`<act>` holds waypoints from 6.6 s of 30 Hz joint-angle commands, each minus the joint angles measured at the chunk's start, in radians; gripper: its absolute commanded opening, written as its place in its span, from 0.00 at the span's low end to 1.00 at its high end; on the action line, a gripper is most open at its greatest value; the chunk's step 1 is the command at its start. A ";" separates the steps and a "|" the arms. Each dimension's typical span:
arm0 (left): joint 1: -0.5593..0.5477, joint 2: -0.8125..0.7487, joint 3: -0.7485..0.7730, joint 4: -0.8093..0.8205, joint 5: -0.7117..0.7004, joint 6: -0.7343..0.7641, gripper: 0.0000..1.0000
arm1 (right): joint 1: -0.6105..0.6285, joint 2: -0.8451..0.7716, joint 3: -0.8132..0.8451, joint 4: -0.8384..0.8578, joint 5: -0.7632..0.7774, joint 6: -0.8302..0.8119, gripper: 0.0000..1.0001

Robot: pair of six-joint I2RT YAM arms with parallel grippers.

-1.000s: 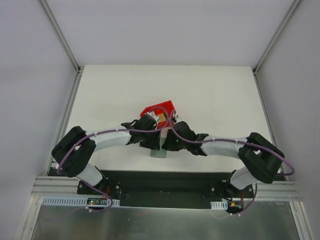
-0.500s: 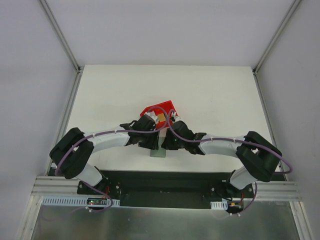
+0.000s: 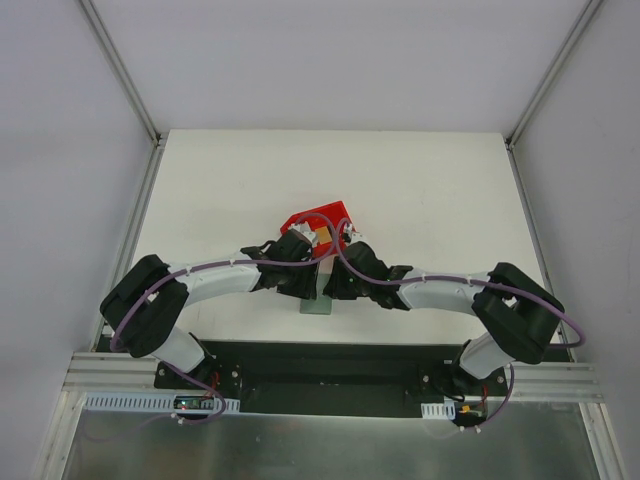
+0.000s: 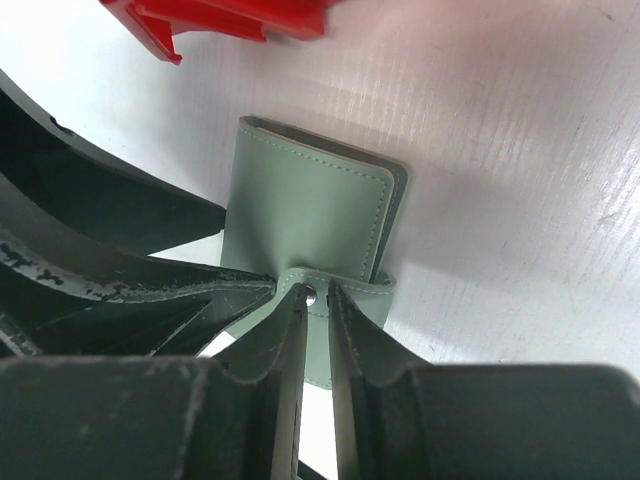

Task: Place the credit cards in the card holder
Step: Close the card holder at the center of the board.

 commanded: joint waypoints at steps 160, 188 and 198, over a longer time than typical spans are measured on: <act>0.097 -0.260 -0.290 0.088 -0.024 -0.170 0.75 | 0.079 0.220 0.285 -0.439 0.088 -0.063 0.27; 0.210 -0.377 -0.238 -0.003 -0.074 -0.156 0.82 | 0.084 0.150 0.167 -0.260 0.013 -0.072 0.41; 0.162 -0.360 -0.309 0.017 -0.056 -0.150 0.81 | 0.049 0.109 0.150 -0.195 0.031 -0.078 0.42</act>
